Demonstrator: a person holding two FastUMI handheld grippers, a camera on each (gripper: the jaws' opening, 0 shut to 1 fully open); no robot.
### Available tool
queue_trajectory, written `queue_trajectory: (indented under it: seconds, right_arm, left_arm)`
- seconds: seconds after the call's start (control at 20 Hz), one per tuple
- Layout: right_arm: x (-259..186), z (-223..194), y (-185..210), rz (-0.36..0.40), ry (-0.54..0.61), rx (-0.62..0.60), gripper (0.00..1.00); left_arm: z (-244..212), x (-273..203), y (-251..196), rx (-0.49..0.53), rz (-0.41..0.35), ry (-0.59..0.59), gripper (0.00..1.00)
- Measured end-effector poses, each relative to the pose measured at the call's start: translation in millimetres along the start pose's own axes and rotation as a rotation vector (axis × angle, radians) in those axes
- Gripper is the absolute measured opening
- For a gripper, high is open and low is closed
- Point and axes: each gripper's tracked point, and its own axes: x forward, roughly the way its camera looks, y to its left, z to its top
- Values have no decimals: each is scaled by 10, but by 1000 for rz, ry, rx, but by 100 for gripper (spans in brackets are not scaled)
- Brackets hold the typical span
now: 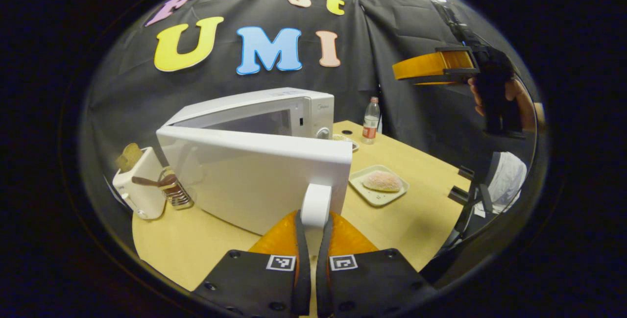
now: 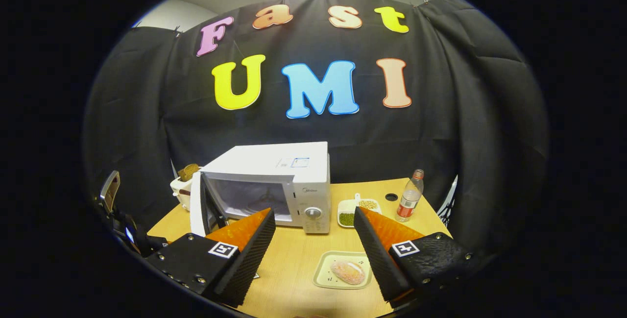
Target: Open the microwave oven with the left hand, put the food in, and close the microwave oven.
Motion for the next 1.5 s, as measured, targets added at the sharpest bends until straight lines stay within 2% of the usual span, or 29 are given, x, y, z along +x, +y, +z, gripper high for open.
queue_trajectory:
  seconds: [0.4, 0.6, 0.8, 1.0, 1.15, 1.3, 1.5]
  right_arm:
    - [-25, -151, 441, 36, 24, 7, 98]
    - [142, -459, 297, 4, 69, 22, 98]
    - [366, -837, -26, -47, 179, 69, 98]
    - [586, -1347, -457, -107, 352, 41, 98]
    - [686, -1724, -603, -72, 477, -15, 98]
    - [843, -2109, -876, -75, 593, -85, 99]
    - [918, -2486, -1016, -53, 713, -97, 99]
  left_arm:
    - [-412, -739, 516, 69, -32, 63, 12]
    - [-554, -980, 770, 85, -29, 82, 11]
    - [-657, -1164, 994, 87, 5, 98, 11]
    - [-708, -1266, 1148, 87, 39, 106, 11]
    - [-739, -1329, 1228, 88, 54, 111, 11]
    - [-763, -1377, 1289, 84, 73, 115, 11]
    - [-786, -1420, 1350, 75, 110, 127, 11]
